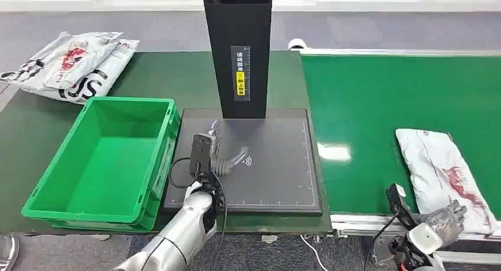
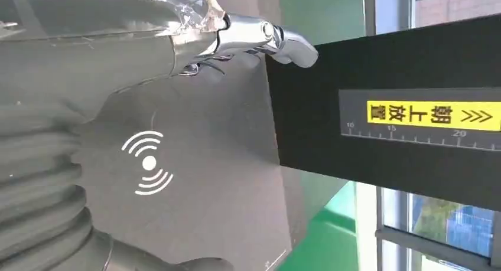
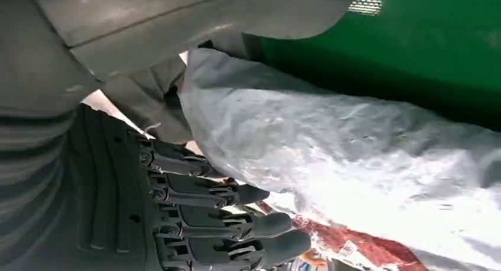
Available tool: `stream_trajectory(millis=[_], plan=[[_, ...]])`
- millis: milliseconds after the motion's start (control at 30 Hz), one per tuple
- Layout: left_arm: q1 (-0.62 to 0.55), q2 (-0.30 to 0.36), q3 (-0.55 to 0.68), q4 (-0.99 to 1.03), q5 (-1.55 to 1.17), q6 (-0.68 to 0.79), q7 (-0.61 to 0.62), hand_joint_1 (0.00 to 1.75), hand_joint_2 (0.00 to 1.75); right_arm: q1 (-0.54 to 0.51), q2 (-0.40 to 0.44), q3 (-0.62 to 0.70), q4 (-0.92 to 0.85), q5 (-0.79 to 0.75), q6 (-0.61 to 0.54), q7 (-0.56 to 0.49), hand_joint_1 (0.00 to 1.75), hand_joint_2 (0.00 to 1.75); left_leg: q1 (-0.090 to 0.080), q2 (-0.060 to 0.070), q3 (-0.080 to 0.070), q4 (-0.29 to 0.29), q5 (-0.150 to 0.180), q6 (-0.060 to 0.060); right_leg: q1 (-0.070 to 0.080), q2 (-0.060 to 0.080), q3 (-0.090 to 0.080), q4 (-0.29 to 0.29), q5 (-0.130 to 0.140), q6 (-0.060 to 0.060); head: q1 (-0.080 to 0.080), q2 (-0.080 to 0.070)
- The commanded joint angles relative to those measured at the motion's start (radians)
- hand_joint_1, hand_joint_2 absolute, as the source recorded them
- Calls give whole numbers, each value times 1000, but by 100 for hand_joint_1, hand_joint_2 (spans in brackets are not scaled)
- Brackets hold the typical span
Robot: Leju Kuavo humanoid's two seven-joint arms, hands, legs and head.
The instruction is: Moved the parcel from conveyor to table for the left to box.
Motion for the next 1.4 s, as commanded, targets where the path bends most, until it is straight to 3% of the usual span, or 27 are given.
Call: stream_trajectory(millis=[33,200,333,433,500,600,633,767,833,900,967,1067,1267,1333,1400], plan=[[-57,7,61,70,-1,-23,10,0,175,-19,2,29,103,-7,210,43,175,175,1,1,3,-1,0,0,1,-1,4,-3,1,0,0,0],[-42,15,69,63,-2,-26,8,0,175,-54,19,38,90,-1,237,49,175,175,1,0,6,0,-1,3,1,-1,9,-4,-1,2,0,0],[-39,22,84,60,-2,-21,-6,0,175,-79,24,30,89,-1,186,6,175,175,1,2,7,0,-1,4,1,1,10,-5,1,3,0,0],[-29,30,97,42,-11,5,-4,0,175,-88,47,24,59,-10,18,-90,175,175,0,2,6,1,-1,4,1,2,9,-3,1,4,0,0],[-2,43,111,14,-26,40,-11,0,175,-104,86,12,-7,-57,-151,-260,175,175,0,6,8,-1,-2,4,1,5,9,-4,2,3,0,0],[6,51,113,8,-30,34,-12,0,175,-115,108,14,-43,-60,-151,-265,175,175,0,9,7,0,-2,3,0,9,6,-3,2,3,0,0],[9,51,116,3,-38,48,-11,0,175,-97,129,6,-146,-93,-151,-332,175,175,0,6,5,1,-2,4,0,6,5,-2,2,3,0,0],[25,72,141,-40,-87,89,-9,0,175,6,341,-93,-633,-293,-151,-824,175,175,0,6,3,0,-1,3,0,5,3,-1,1,3,0,0],[26,74,144,-45,-89,88,-10,0,175,14,357,-93,-658,-305,-151,-851,175,175,0,2,0,1,0,3,0,3,2,1,1,3,0,0],[40,86,156,-100,-125,84,6,0,175,119,450,24,-839,-414,-151,-965,175,175,1,4,1,1,-1,1,1,5,1,0,1,2,0,0],[50,87,166,-132,-146,83,11,0,175,187,468,181,-913,-437,-151,-951,175,175,1,2,2,0,0,1,1,2,1,0,0,2,0,0],[58,81,173,-178,-190,74,32,0,175,216,417,500,-886,-374,-151,-762,175,175,2,-2,2,0,-1,1,2,-1,3,0,-4,0,0,0],[54,78,173,-176,-194,69,35,0,175,203,411,525,-861,-377,-151,-756,175,175,2,-1,1,0,-1,0,2,1,2,0,-3,0,0,0],[42,74,173,-172,-207,58,40,0,175,173,378,670,-753,-395,-136,-678,175,175,2,-1,0,0,-1,0,2,0,1,0,-3,0,0,0],[34,79,166,-172,-206,49,39,0,175,146,366,769,-665,-407,-43,-588,175,175,2,2,2,0,-1,0,2,2,2,-1,-3,0,0,0]])
